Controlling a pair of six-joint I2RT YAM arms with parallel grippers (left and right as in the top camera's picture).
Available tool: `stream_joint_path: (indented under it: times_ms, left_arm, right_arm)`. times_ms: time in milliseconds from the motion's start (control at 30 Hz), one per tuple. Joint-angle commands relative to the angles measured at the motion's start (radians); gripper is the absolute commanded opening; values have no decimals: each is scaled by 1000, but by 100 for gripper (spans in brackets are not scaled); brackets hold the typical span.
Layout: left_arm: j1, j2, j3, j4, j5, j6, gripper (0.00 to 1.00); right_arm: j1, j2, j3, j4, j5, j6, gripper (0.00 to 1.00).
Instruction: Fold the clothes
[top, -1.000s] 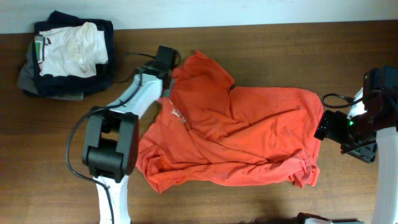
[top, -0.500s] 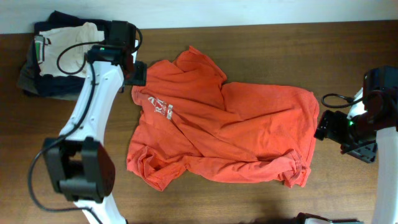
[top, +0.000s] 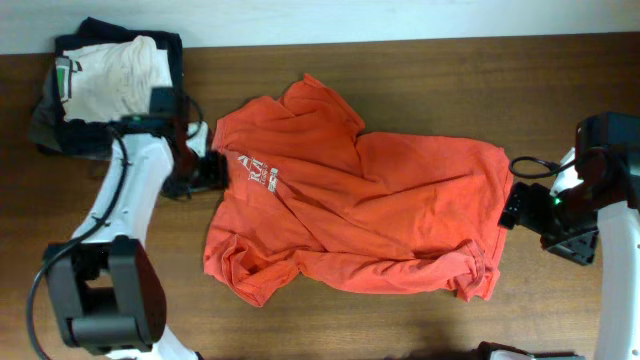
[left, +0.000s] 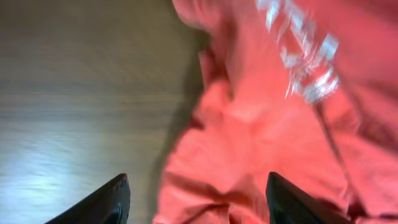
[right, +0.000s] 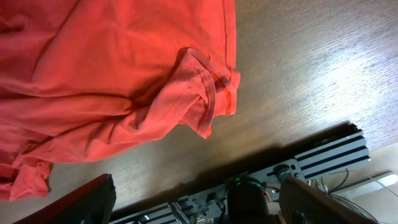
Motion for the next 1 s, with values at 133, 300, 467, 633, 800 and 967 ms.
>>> stream_joint_path:
  times_ms: [133,300,467,633,800,967]
  left_arm:
    - [-9,50,-218,204,76,25,72]
    - [-10,167,-218,229,16,25,68]
    - [6,167,-183,127,-184,-96,0]
    - [58,55,-73,-88,-274,-195,0]
    - [58,37,-73,-116,-273,-195,99]
    - [58,-4,-71,-109,-272,-196,99]
  right_arm:
    - [-3,-3,-4,8,-13,1,87]
    - [-3,-3,-4,12,-12,0,88]
    - [-3,-3,-4,13,-12,0,87]
    - [-3,-3,-4,45,-12,1,87]
    - [-3,-3,-4,66,-24,2,92]
    - [74,0,-5,43,-84,1,97]
